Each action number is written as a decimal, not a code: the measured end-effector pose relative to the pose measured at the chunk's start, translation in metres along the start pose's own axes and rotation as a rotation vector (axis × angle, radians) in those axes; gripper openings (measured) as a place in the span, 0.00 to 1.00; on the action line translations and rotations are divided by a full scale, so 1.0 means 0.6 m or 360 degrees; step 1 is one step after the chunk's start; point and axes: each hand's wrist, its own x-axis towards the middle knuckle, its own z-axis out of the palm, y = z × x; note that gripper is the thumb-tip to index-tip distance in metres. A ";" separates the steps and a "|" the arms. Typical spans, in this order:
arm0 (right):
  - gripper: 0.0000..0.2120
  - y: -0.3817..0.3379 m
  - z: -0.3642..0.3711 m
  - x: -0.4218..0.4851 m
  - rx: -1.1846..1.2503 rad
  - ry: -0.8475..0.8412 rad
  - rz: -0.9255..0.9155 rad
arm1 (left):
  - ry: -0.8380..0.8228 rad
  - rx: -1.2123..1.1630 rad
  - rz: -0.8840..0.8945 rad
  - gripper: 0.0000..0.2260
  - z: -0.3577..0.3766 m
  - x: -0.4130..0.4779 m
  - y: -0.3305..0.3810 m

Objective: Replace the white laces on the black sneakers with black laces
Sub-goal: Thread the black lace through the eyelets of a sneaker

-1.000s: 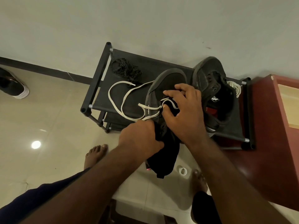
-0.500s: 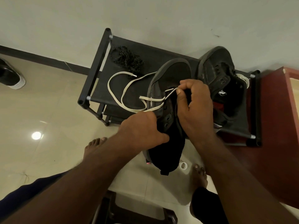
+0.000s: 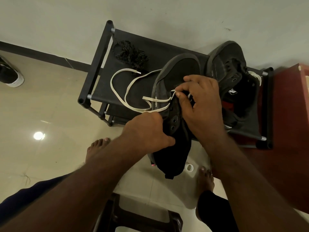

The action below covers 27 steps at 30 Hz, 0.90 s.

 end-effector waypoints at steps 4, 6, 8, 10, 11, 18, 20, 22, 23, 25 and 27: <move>0.06 -0.007 -0.002 0.002 0.0351 0.0138 0.0353 | 0.0054 -0.0047 -0.0025 0.17 0.002 0.001 0.003; 0.08 -0.007 -0.006 0.004 0.0398 0.0124 0.0382 | 0.0053 -0.0031 -0.0024 0.16 0.002 0.002 0.004; 0.14 -0.008 -0.011 0.003 0.0323 0.0013 0.0251 | 0.0033 -0.0031 -0.0017 0.15 0.001 0.000 0.004; 0.18 -0.003 -0.012 0.003 0.0136 -0.0106 0.0061 | 0.0014 -0.0035 -0.0020 0.14 0.000 0.000 0.004; 0.16 0.000 -0.011 0.003 0.0058 -0.0122 0.0017 | 0.0003 -0.0036 -0.0025 0.14 0.000 -0.001 0.004; 0.05 -0.008 -0.008 0.004 0.0140 0.0110 0.0156 | -0.0003 -0.0010 -0.0055 0.16 0.000 -0.004 0.007; 0.03 -0.013 -0.014 0.012 0.0386 0.0219 0.0355 | -0.0009 -0.0013 -0.0059 0.16 0.000 -0.005 0.007; 0.05 -0.014 -0.019 0.014 0.0491 0.0217 0.0388 | -0.0016 0.0000 -0.0057 0.16 0.001 -0.007 0.007; 0.09 -0.016 -0.021 0.013 0.0466 0.0145 0.0343 | -0.0021 0.0010 -0.0051 0.15 0.001 -0.007 0.006; 0.21 -0.015 -0.022 0.007 0.0294 -0.0044 0.0173 | -0.0030 0.0016 -0.0033 0.15 0.000 -0.007 0.007; 0.21 -0.008 -0.016 0.002 0.0082 -0.0161 0.0002 | -0.0018 0.0015 -0.0018 0.15 0.000 -0.005 0.007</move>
